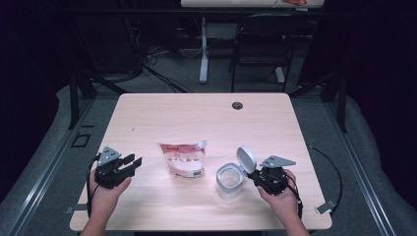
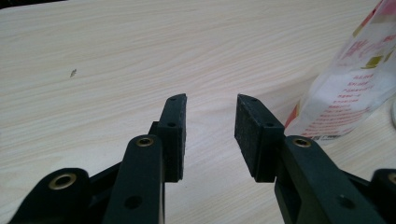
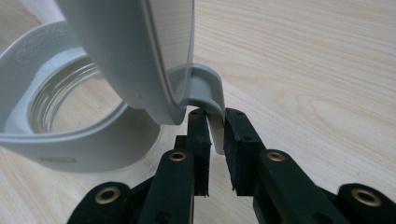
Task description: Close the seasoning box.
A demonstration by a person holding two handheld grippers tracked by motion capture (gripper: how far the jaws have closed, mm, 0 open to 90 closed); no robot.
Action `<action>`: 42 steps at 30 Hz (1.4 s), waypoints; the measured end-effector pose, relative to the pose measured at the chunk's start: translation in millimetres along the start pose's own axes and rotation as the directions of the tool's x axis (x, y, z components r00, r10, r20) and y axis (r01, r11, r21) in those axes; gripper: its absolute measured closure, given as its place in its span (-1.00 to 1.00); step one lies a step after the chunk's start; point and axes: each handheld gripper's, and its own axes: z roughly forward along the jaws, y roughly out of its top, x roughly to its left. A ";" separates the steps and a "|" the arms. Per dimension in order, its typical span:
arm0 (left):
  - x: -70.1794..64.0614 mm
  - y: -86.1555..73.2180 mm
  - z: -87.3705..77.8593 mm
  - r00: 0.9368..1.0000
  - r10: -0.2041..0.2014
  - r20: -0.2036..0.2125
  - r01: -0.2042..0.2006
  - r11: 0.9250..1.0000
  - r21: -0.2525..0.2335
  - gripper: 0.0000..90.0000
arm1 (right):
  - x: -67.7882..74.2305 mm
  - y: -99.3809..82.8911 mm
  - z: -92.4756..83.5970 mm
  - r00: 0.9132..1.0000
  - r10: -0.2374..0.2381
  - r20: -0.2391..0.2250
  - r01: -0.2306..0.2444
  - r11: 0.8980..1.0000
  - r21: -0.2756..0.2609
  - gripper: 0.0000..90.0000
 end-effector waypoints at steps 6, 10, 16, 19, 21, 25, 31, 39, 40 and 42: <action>0.2 -0.4 -0.1 1.000 -0.002 -0.002 0.002 1.000 -0.001 0.41 | -1.9 4.5 4.9 1.000 0.013 -0.003 -0.013 1.000 -0.001 0.79; -0.4 -0.3 0.4 1.000 0.002 0.000 -0.002 1.000 0.000 0.41 | -4.0 6.0 7.8 1.000 0.023 -0.005 -0.023 1.000 -0.006 0.78; -1.2 -0.5 1.5 1.000 0.001 -0.001 -0.001 1.000 -0.001 0.39 | -7.9 8.6 10.9 0.999 0.040 -0.014 -0.041 0.999 -0.019 0.79; -1.2 -0.7 1.5 1.000 -0.002 -0.003 0.002 1.000 -0.001 0.38 | -9.2 9.9 11.4 0.999 0.043 -0.016 -0.043 0.999 -0.018 0.80; -1.0 -0.7 1.6 1.000 0.000 -0.004 0.000 1.000 -0.002 0.38 | -9.7 10.6 13.0 0.999 0.051 -0.019 -0.051 0.998 -0.027 0.81; -0.8 -0.8 1.5 1.000 0.001 -0.004 -0.001 1.000 -0.003 0.38 | -10.6 12.2 14.5 0.998 0.054 -0.036 -0.055 0.998 -0.032 0.87; -1.4 -1.2 2.4 1.000 0.001 -0.002 -0.001 1.000 0.002 0.37 | -9.4 14.8 18.0 0.997 0.045 -0.056 -0.047 0.998 -0.040 0.85; -2.0 -0.3 0.8 1.000 0.000 0.016 0.000 1.000 -0.001 0.33 | -8.0 10.8 1.8 0.999 0.020 -0.028 -0.021 0.999 -0.046 0.69; -1.6 0.1 -0.1 1.000 0.000 0.023 0.000 1.000 0.000 0.31 | -7.7 8.6 -5.8 1.000 0.012 -0.012 -0.013 0.999 -0.045 0.62; -1.6 0.9 -1.3 1.000 -0.004 0.029 0.004 1.000 0.002 0.30 | -7.7 7.9 -9.6 1.000 0.013 -0.003 -0.014 0.999 -0.038 0.59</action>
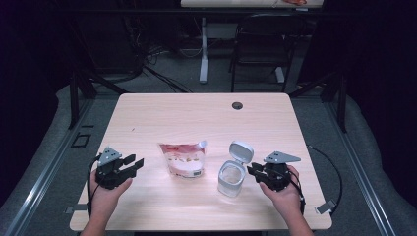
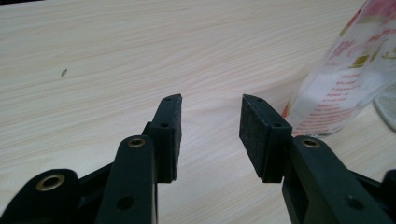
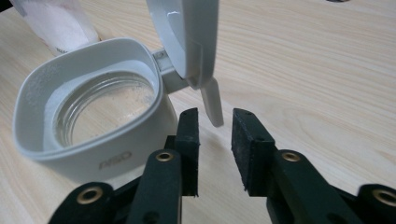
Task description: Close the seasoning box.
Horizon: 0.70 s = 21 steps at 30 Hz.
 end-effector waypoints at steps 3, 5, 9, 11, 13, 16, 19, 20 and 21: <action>-1.1 2.4 -2.0 1.000 -0.005 0.013 0.005 1.000 -0.009 0.27 | -0.9 -1.8 -11.1 1.000 -0.006 0.001 0.006 1.000 0.017 0.38; -2.6 4.1 -3.0 1.000 -0.010 0.021 0.010 1.000 -0.021 0.26 | -0.3 -2.5 -12.8 1.000 -0.028 0.008 0.028 1.000 0.010 0.37; -5.1 7.9 -3.6 0.998 -0.009 0.056 0.010 1.000 -0.016 0.24 | 4.6 -1.8 -22.0 0.996 -0.083 0.021 0.083 0.997 -0.001 0.38; -7.8 10.3 -4.0 0.997 0.007 0.075 -0.007 1.000 -0.012 0.24 | 6.3 -0.4 -26.0 0.997 -0.075 0.007 0.075 0.997 -0.009 0.38; -11.1 13.2 -5.9 0.997 0.030 0.075 -0.029 1.000 -0.009 0.24 | 7.6 1.7 -30.3 0.998 -0.069 -0.009 0.069 0.998 -0.006 0.37; -16.2 18.2 -8.6 0.994 0.045 0.097 -0.045 0.999 -0.009 0.26 | 9.7 5.4 -36.0 0.996 -0.083 -0.025 0.083 0.997 0.009 0.37; -21.4 22.8 -11.1 0.992 0.077 0.103 -0.076 0.997 -0.005 0.33 | 12.6 8.5 -41.0 0.995 -0.102 -0.020 0.102 0.995 0.016 0.34; -22.9 24.6 -11.6 0.991 0.084 0.105 -0.084 0.996 -0.006 0.33 | 13.0 9.5 -42.3 0.994 -0.109 -0.020 0.110 0.994 0.016 0.34; -24.2 26.6 -12.2 0.990 0.091 0.108 -0.091 0.996 -0.005 0.34 | 13.9 10.1 -43.6 0.994 -0.109 -0.018 0.109 0.994 0.009 0.33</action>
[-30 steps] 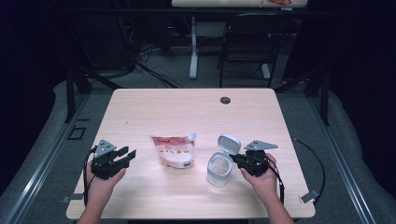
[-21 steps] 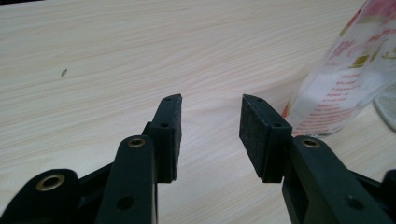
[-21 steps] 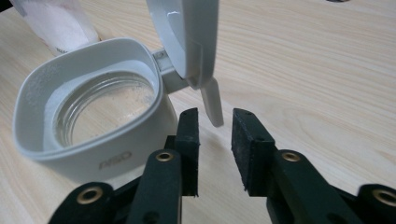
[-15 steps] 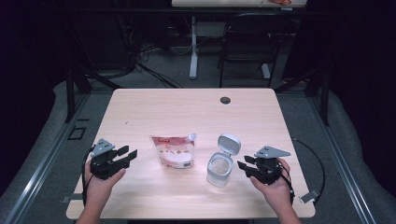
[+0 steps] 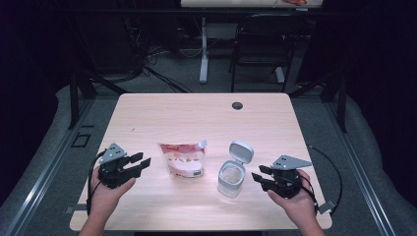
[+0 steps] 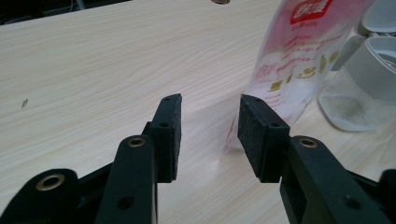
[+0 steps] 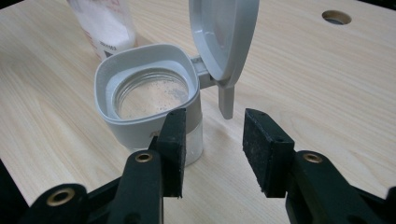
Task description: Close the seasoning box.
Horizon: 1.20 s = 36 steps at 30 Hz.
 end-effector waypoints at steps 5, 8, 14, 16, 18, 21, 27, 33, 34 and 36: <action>-6.1 12.1 -0.3 0.999 0.024 0.037 -0.024 1.000 -0.008 0.34 | 2.6 6.8 -7.5 1.000 -0.011 -0.004 0.011 1.000 0.002 0.31; -8.8 18.2 1.9 0.998 0.026 0.061 -0.026 1.000 -0.007 0.32 | 4.5 11.4 -11.0 1.000 -0.012 -0.021 0.012 1.000 -0.015 0.40; -14.3 26.1 11.9 0.996 0.039 0.082 -0.039 0.999 -0.001 0.33 | 9.4 21.3 -19.1 0.999 -0.041 -0.029 0.040 0.999 -0.031 0.52; -16.7 28.5 14.5 0.995 0.045 0.090 -0.045 0.999 0.000 0.34 | 10.4 24.5 -21.4 0.998 -0.044 -0.033 0.043 0.998 -0.037 0.54; -18.5 30.6 16.6 0.994 0.057 0.097 -0.057 0.998 -0.002 0.35 | 11.4 27.3 -23.1 0.998 -0.048 -0.039 0.046 0.998 -0.044 0.56; -19.9 33.7 19.1 0.992 0.063 0.107 -0.063 0.998 -0.007 0.37 | 13.0 31.8 -25.3 0.997 -0.058 -0.046 0.056 0.997 -0.050 0.57; -18.5 35.0 23.7 0.991 0.048 0.125 -0.047 0.999 -0.013 0.47 | 19.5 42.9 -25.4 0.995 -0.078 -0.061 0.074 0.995 -0.064 0.57; -16.6 35.5 23.5 0.992 0.062 0.112 -0.060 0.998 -0.020 0.63 | 27.5 53.4 -18.0 0.992 -0.100 -0.082 0.095 0.993 -0.067 0.57; -16.2 35.5 23.5 0.992 0.062 0.114 -0.059 0.998 -0.022 0.65 | 28.9 55.4 -16.9 0.991 -0.108 -0.084 0.102 0.993 -0.065 0.57; -15.5 35.4 23.4 0.992 0.059 0.113 -0.056 0.998 -0.028 0.68 | 31.8 59.4 -13.8 0.989 -0.114 -0.093 0.108 0.992 -0.072 0.55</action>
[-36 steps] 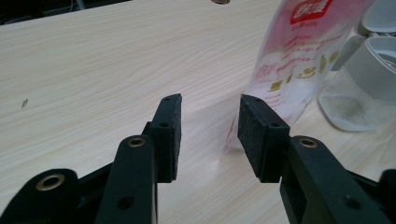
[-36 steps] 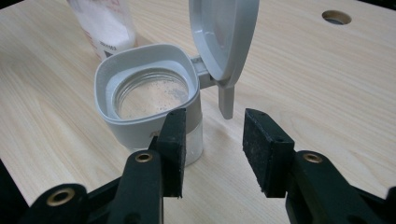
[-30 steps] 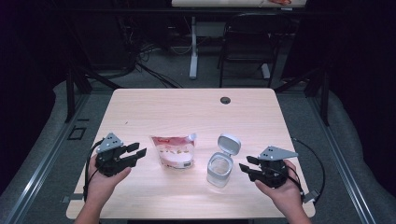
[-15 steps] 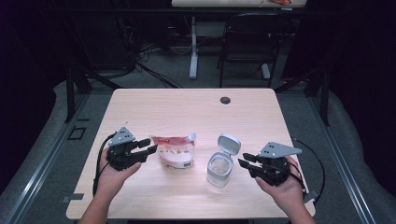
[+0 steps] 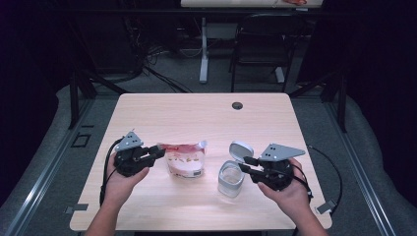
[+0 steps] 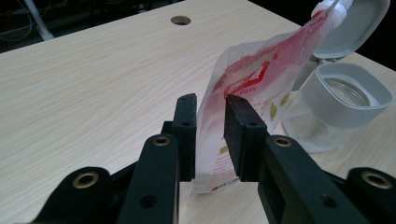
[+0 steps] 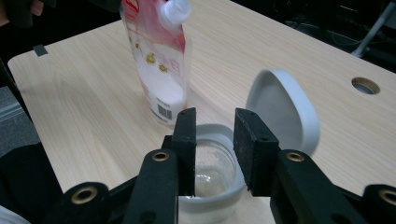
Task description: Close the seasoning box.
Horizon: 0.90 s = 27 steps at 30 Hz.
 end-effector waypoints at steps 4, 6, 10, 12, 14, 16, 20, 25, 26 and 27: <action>0.3 0.1 0.0 1.000 0.006 -0.001 -0.006 1.000 -0.006 0.70 | 5.1 9.3 8.1 1.000 -0.009 -0.015 0.008 1.000 -0.012 0.55; 0.1 -0.4 0.3 1.000 0.006 -0.002 -0.006 1.000 -0.008 0.71 | 7.2 13.4 13.2 1.000 -0.014 -0.028 0.014 1.000 -0.010 0.55; 0.3 -1.0 0.3 1.000 0.007 -0.003 -0.007 1.000 -0.012 0.73 | 10.9 19.0 25.0 0.999 -0.022 -0.044 0.022 1.000 -0.003 0.53; 0.2 -1.0 0.3 1.000 0.006 -0.003 -0.006 1.000 -0.012 0.73 | 12.3 21.5 30.9 0.998 -0.022 -0.053 0.022 1.000 -0.004 0.53; 0.3 -1.1 0.4 1.000 0.006 -0.003 -0.006 1.000 -0.012 0.71 | 13.6 24.4 36.5 0.998 -0.024 -0.062 0.024 1.000 -0.005 0.53; 0.2 -1.1 0.6 1.000 0.006 -0.003 -0.006 1.000 -0.012 0.71 | 15.2 27.5 42.1 0.997 -0.026 -0.072 0.026 1.000 -0.007 0.53; 0.3 -1.4 1.6 1.000 0.006 0.001 -0.006 1.000 -0.007 0.68 | 17.9 32.3 54.3 0.996 -0.034 -0.082 0.034 0.999 0.000 0.51; 0.0 -2.3 3.3 1.000 0.012 -0.001 -0.012 1.000 0.008 0.65 | 17.4 35.6 68.7 0.996 -0.026 -0.082 0.026 1.000 -0.003 0.49; 0.0 -2.4 3.4 1.000 0.011 -0.001 -0.011 1.000 0.008 0.65 | 16.9 36.2 71.4 0.996 -0.026 -0.082 0.026 1.000 0.000 0.48; 0.1 -2.3 3.4 1.000 0.011 -0.001 -0.011 1.000 0.009 0.65 | 16.7 36.7 74.1 0.996 -0.027 -0.082 0.028 1.000 0.005 0.47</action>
